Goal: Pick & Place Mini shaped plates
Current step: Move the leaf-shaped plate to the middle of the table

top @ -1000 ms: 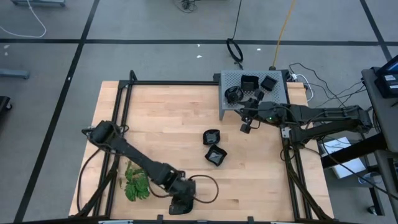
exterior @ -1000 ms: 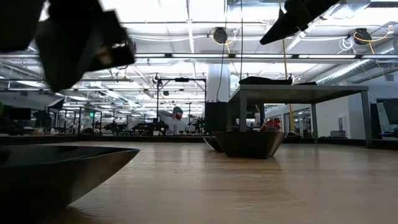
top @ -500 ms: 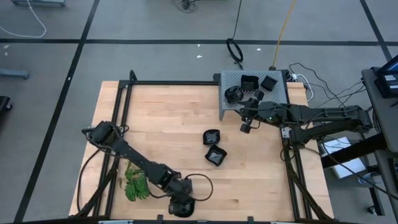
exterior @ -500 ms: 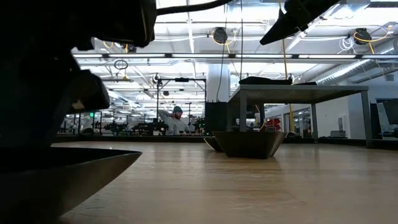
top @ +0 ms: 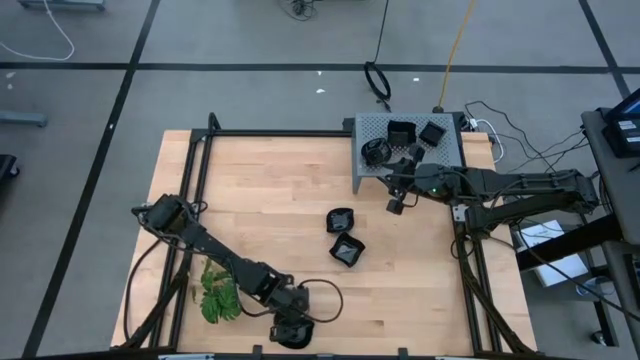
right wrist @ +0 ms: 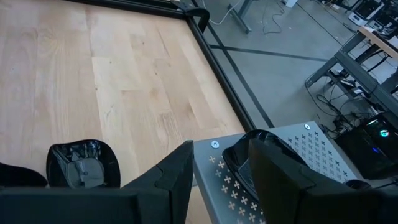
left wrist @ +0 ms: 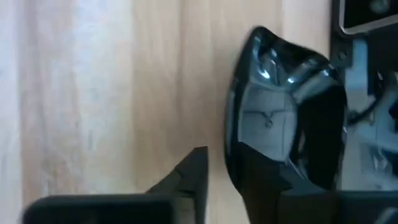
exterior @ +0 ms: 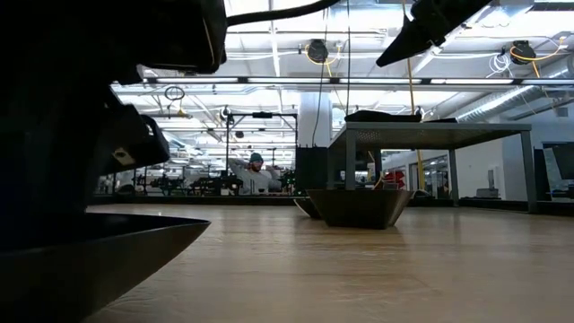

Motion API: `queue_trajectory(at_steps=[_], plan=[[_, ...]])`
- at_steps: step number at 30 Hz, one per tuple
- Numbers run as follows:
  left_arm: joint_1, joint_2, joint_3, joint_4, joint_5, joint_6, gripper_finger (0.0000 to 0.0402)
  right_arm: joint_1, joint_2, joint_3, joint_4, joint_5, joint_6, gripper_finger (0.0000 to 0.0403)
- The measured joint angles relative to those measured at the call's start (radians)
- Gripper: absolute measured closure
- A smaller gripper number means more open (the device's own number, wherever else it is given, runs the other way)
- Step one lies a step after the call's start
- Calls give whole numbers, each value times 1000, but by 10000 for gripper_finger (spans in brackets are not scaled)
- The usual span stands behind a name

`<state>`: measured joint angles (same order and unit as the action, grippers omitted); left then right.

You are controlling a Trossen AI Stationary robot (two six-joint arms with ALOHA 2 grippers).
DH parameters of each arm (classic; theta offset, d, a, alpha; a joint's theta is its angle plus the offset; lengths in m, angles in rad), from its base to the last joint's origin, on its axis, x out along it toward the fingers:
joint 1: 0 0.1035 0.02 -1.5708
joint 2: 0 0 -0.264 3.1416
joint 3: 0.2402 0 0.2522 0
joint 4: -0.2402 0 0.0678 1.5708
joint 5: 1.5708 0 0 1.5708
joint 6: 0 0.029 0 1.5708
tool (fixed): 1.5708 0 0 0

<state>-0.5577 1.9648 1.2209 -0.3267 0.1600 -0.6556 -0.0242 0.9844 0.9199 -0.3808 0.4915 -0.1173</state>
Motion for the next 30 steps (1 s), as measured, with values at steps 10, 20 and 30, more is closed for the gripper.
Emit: queue_trajectory(at_steps=[10,20,30], plan=[[45,-11,0,-7,35,219,395,0,0,0,-25,0,0,261],[239,-95,61,-17,2,407,397,0,0,0,-17,0,7,261],[413,103,352,-53,28,568,395,0,0,0,-12,3,26,261]])
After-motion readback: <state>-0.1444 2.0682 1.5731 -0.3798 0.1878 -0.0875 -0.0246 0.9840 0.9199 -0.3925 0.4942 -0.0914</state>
